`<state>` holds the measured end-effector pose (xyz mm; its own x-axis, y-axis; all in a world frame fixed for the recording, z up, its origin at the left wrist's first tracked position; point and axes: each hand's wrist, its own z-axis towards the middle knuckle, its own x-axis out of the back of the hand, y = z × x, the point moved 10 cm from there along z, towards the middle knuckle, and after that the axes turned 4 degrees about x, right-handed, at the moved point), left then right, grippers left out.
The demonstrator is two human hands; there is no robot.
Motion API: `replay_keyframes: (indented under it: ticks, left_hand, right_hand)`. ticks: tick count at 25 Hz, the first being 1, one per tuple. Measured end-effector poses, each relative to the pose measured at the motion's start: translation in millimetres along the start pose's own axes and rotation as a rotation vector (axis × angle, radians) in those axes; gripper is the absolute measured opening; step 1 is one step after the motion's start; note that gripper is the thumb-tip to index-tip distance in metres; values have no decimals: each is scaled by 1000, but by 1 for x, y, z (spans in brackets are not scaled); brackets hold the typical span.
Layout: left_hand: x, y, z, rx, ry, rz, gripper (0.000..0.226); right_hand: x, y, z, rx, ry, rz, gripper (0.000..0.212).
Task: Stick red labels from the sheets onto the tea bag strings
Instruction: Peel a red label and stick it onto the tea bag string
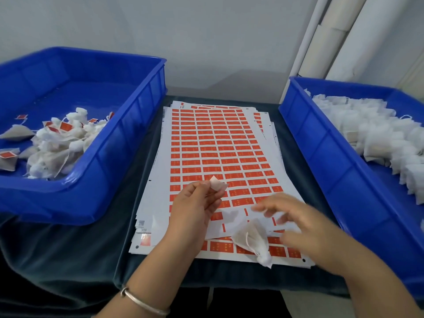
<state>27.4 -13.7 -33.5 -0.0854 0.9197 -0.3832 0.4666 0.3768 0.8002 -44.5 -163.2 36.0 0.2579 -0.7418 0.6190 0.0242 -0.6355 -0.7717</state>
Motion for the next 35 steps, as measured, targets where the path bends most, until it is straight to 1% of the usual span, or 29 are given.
replay_keyframes:
  ticks: [1, 2, 3, 4, 5, 6, 7, 9, 13, 15, 18, 21, 24, 27, 31, 35]
  left_hand:
    - [0, -1, 0, 1, -3, 3, 15]
    - [-1, -2, 0, 1, -6, 7, 15]
    - [-2, -3, -1, 0, -7, 12, 15]
    - [-2, -4, -1, -3, -4, 15, 15]
    - [-3, -4, -2, -7, -3, 16, 14]
    - [-4, -4, -3, -11, -3, 13, 14]
    - [-4, -4, -4, -13, -1, 11, 14]
    - [-3, -4, -5, -7, 11, 10, 13]
    - [-4, -2, -6, 6, -7, -5, 14]
    - [-8, 1, -9, 1, -44, -14, 17]
    - [-15, 4, -12, 12, -87, -50, 18]
    - [-28, 9, -16, 38, -166, -107, 19]
    - [-40, 20, -18, 17, -220, -66, 21]
    - [-44, 30, -16, -45, -200, 67, 22]
    - [-43, 34, -13, -92, -104, 252, 20]
    - [-48, 33, -16, -88, -145, 240, 20]
  right_hand:
    - [-13, 5, -8, -41, -85, -111, 40]
    - [-21, 10, -13, -68, -111, -224, 48]
    - [-27, 12, -15, -70, -98, -352, 56]
    - [-32, 10, -16, -43, -65, -497, 58]
    - [-37, 3, -15, 13, -12, -619, 55]
    - [-38, -4, -15, 58, 52, -687, 47]
    - [-37, -8, -14, 77, 111, -701, 38]
    - [-29, -10, -14, 83, 205, -640, 28]
    - [8, -8, -13, 29, 413, -234, 7]
    - [12, -11, -7, 35, 405, -116, 6]
    - [22, -25, 2, 82, 393, 18, 10]
    - [30, -43, 13, 159, 347, 32, 19]
    - [40, -56, 26, 195, 331, 34, 15]
    - [50, -60, 37, 179, 376, 23, 15]
    - [57, -63, 47, 189, 406, 29, 23]
    - [63, -61, 52, 202, 453, -16, 27]
